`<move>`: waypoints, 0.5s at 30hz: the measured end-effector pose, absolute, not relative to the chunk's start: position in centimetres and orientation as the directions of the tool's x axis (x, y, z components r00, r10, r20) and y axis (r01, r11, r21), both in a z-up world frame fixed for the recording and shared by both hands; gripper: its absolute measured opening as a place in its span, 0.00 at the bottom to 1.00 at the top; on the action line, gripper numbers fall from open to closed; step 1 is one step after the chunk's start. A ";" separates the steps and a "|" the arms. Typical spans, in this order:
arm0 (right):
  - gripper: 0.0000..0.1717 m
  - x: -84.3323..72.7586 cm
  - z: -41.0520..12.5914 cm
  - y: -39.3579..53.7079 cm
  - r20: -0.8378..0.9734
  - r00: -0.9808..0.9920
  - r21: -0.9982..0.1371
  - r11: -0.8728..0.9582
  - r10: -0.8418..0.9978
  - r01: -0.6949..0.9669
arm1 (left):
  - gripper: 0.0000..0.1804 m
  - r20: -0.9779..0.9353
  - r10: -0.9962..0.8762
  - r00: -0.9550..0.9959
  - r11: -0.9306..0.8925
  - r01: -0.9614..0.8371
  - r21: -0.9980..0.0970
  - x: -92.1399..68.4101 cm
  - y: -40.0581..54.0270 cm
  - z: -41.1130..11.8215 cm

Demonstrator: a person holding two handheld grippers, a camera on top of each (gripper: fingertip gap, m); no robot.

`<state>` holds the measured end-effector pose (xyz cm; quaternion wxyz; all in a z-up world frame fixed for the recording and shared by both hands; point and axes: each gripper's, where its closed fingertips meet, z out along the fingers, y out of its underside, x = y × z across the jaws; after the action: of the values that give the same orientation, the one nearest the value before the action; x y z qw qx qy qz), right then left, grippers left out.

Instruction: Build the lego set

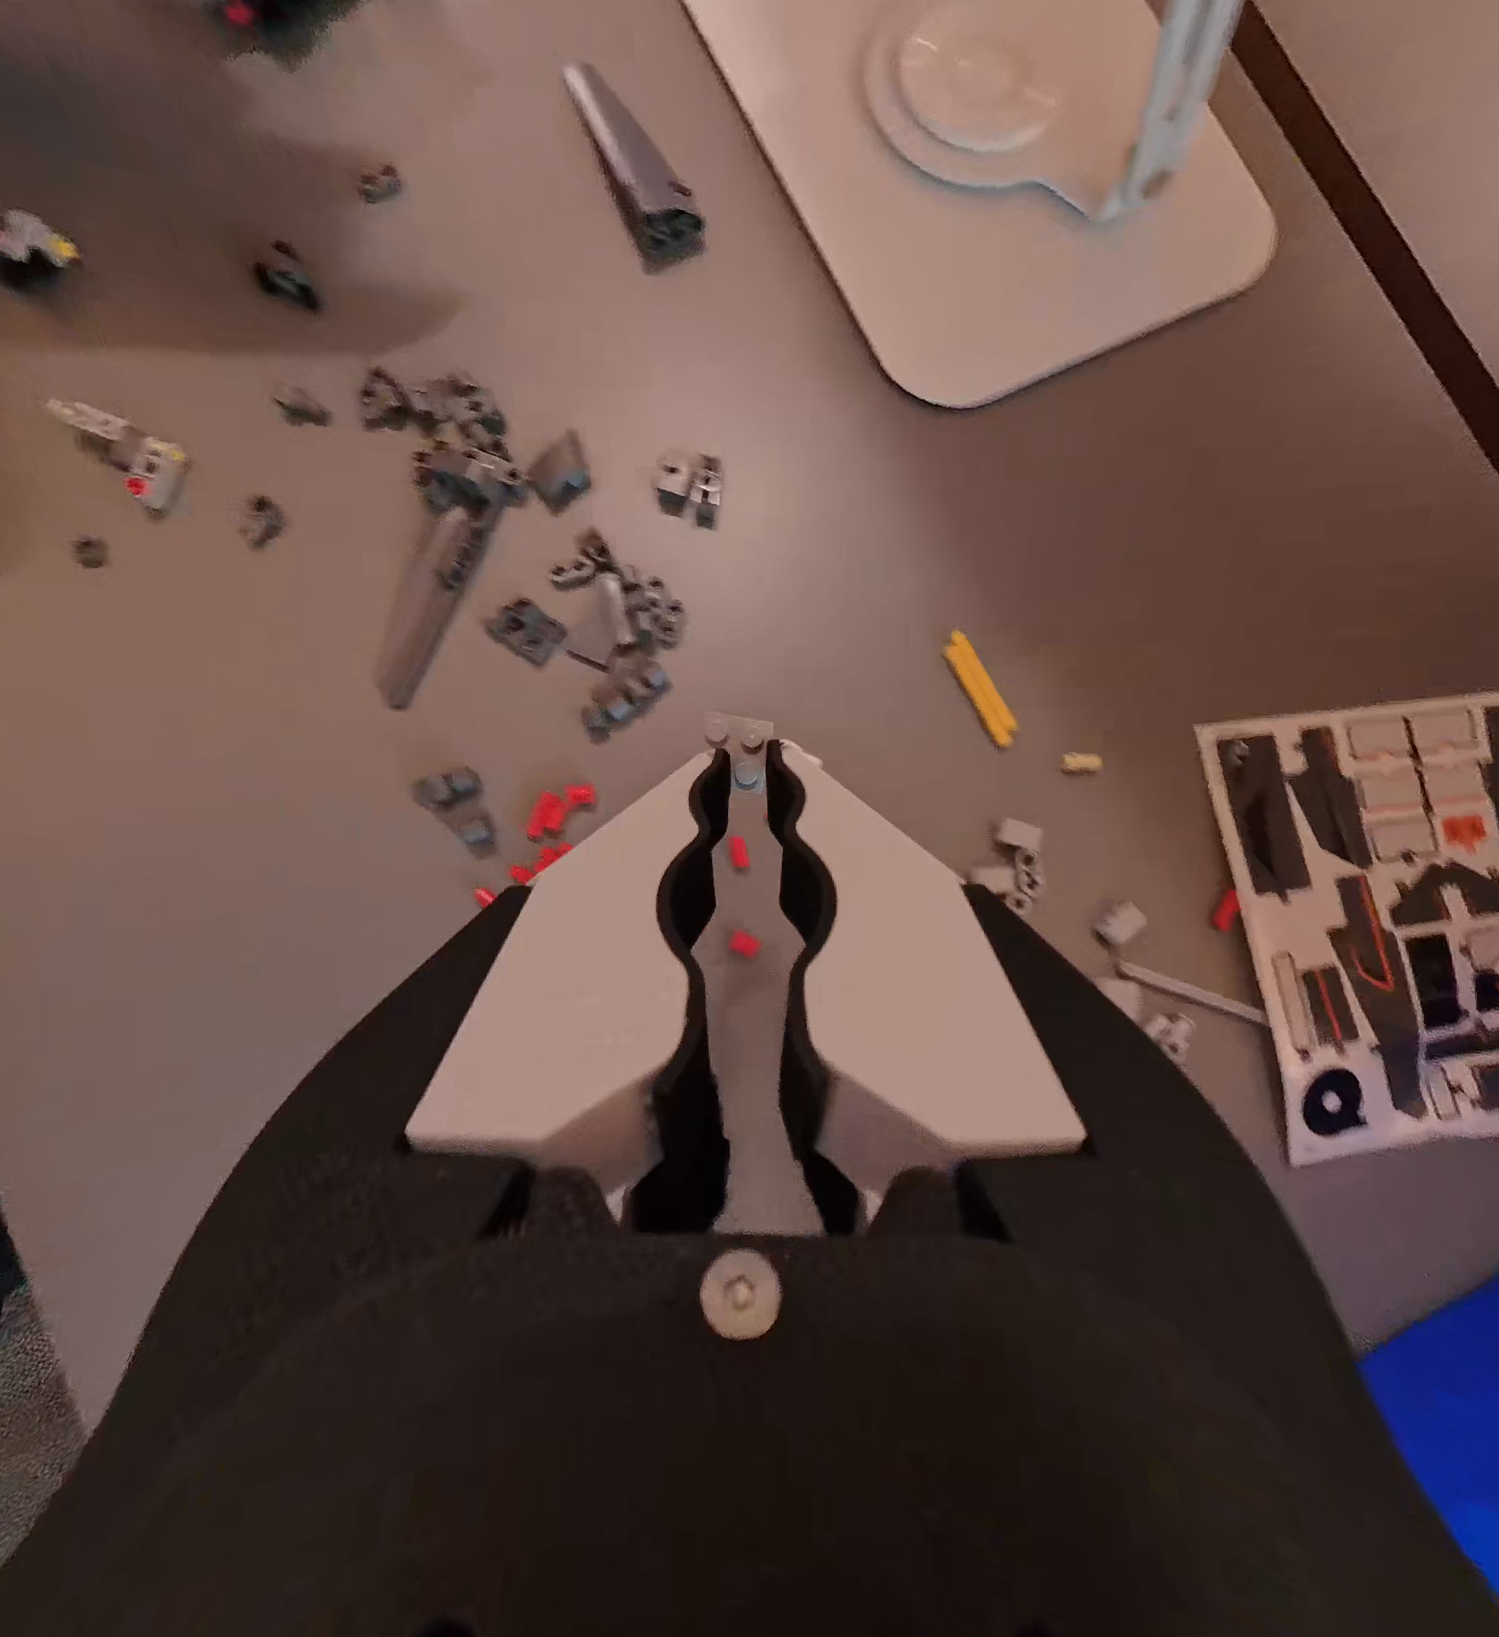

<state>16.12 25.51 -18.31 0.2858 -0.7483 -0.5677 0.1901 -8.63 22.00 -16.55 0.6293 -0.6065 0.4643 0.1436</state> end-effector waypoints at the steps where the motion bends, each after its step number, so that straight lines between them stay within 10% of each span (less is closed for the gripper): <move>1: 0.03 15.4 -18.2 24.6 0.041 0.263 -0.644 -0.176 0.964 0.745 | 0.16 -0.758 -0.386 0.525 0.223 -0.744 -0.630 -8.6 22.0 -16.6; 15: 0.03 8.6 -21.3 13.5 0.004 0.034 -0.600 -0.024 0.999 0.799 | 0.16 -0.767 -0.396 0.505 0.243 -0.748 -0.618 -8.0 21.4 -16.4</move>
<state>8.62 13.47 -21.29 0.2290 -0.6815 -0.6598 0.2184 -8.01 21.45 -16.37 0.6274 -0.5992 0.4773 0.1400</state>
